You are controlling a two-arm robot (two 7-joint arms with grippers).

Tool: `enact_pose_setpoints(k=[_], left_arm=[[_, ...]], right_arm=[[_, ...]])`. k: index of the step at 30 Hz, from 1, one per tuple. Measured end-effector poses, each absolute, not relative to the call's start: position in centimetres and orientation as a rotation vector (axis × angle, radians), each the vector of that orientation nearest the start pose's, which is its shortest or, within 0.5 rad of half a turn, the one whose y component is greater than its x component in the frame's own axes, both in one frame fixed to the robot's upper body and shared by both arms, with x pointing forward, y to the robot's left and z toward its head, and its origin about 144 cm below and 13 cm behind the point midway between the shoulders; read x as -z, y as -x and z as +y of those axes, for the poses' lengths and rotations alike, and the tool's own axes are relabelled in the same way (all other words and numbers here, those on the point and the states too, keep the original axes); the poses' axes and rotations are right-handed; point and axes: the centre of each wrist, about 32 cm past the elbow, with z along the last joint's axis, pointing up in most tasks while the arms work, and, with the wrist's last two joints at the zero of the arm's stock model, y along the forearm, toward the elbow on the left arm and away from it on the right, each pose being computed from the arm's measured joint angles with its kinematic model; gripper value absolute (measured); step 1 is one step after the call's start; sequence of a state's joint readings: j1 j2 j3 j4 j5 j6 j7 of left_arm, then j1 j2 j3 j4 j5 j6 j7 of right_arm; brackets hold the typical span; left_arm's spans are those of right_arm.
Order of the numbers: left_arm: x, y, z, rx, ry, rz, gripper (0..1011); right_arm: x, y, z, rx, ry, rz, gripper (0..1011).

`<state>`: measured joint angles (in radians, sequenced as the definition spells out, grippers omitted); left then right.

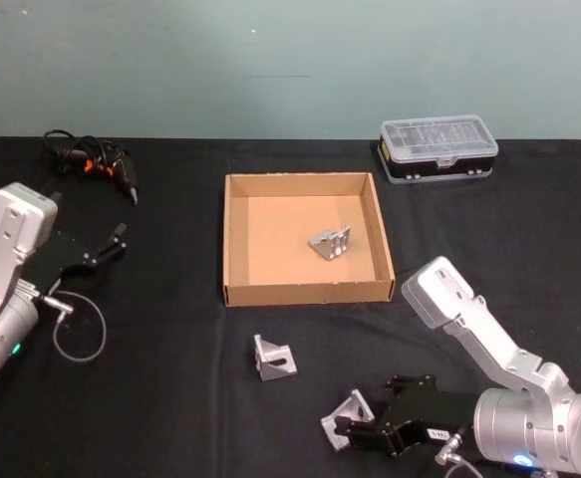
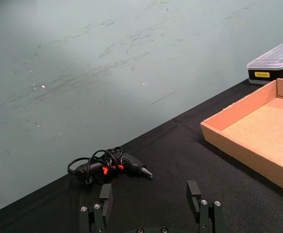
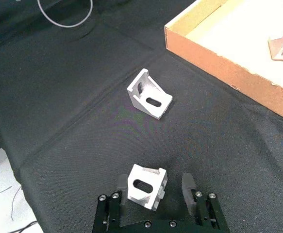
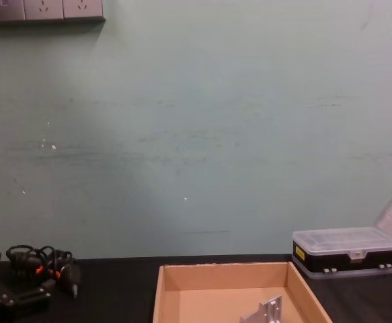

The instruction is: Use one hand to pick up the angle iron from the table and place it into the box.

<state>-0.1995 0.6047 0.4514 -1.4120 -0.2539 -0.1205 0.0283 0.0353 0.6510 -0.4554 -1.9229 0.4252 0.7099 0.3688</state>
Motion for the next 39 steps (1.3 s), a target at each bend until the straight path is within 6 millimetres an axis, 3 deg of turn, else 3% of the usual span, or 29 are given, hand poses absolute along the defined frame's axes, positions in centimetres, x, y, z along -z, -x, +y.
enact_pose_setpoints(k=[21, 33, 39], left_arm=[[-114.0, -48.9, 31.0, -1.248, -0.304, -0.285, 1000], [-114.0, -48.9, 31.0, -1.248, -0.304, -0.285, 1000], [-114.0, -48.9, 31.0, -1.248, -0.304, -0.285, 1000]], right_arm=[[-121.1, -41.8, -23.6, 0.669, 0.617, 0.286, 68], [-121.3, -41.7, -23.9, 0.675, 0.600, 0.275, 57], [-122.7, -42.0, -24.5, 0.721, 0.530, 0.225, 57]])
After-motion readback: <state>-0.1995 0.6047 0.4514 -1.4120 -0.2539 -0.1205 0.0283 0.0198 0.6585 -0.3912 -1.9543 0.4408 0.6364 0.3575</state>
